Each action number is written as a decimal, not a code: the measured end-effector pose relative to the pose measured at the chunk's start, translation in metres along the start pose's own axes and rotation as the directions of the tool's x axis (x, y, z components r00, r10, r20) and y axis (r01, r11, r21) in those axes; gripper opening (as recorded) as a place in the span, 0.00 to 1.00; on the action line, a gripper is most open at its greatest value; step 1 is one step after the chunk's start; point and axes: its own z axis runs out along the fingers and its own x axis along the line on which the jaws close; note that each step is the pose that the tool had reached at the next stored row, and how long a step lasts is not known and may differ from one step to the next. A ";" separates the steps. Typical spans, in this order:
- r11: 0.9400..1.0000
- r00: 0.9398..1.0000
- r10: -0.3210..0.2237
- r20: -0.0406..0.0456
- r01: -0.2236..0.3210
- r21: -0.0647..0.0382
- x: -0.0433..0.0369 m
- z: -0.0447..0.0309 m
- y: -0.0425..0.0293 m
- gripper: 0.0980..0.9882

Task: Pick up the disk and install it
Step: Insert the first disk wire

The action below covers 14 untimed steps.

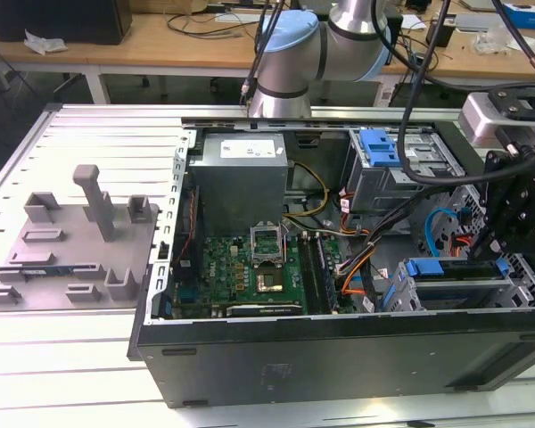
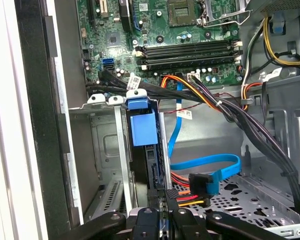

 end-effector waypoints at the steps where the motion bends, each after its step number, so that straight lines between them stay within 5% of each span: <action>1: 1.000 1.000 0.000 0.000 0.000 0.000 0.0000 0.0002 0.0000 0.08; 14: 1.000 1.000 0.000 0.000 0.000 0.000 0.0000 0.0033 0.0001 0.08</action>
